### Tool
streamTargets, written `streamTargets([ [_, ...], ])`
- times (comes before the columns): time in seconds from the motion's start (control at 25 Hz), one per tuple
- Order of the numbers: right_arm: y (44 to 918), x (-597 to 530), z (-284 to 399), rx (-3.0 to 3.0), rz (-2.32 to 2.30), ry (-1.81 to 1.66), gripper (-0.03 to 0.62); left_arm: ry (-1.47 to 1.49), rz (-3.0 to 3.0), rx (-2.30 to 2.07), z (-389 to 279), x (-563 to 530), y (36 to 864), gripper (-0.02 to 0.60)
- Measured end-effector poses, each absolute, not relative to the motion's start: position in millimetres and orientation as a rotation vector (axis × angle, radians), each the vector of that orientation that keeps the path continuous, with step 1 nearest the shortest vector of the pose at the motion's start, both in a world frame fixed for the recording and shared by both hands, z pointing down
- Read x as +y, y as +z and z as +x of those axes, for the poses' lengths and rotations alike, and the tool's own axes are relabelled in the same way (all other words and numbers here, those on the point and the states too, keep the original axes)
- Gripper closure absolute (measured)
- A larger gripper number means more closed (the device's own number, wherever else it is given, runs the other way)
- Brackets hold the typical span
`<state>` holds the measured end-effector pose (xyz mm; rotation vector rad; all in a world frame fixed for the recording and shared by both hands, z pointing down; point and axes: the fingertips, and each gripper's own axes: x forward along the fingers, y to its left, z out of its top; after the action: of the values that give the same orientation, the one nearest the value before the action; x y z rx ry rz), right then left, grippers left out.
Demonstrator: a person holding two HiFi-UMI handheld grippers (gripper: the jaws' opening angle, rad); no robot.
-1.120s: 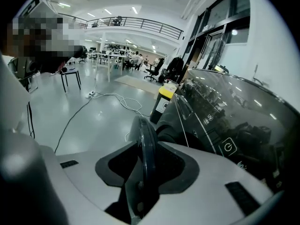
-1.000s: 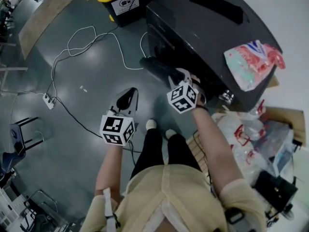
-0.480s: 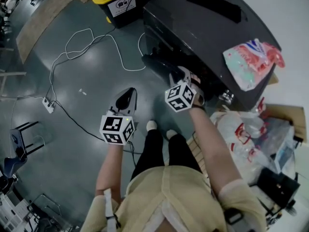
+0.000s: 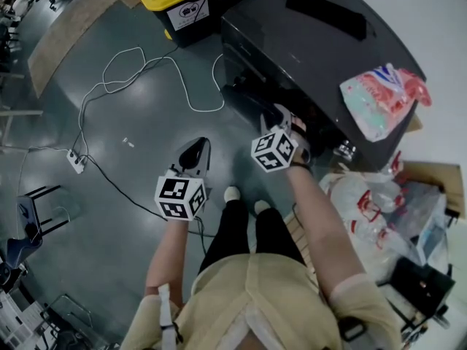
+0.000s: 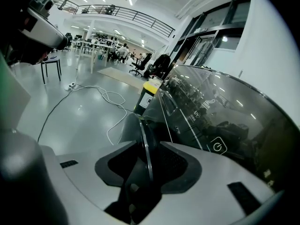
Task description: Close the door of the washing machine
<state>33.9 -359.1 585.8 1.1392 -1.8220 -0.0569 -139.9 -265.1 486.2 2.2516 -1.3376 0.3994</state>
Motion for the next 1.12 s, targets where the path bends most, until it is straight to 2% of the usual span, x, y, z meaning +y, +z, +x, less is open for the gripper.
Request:
streamTargets([
  [0.44,578.1,-357.5,34.4,-1.880,1.248,0.084,0.464,0.379,2.243,-1.372,-146.6,-258.9,476.8,0.577],
  [1.12,498.6,-294.3,55.4,-2.078,1.409,0.248,0.464,0.256,2.176,-1.425,-141.7,-232.8,447.2,0.577],
])
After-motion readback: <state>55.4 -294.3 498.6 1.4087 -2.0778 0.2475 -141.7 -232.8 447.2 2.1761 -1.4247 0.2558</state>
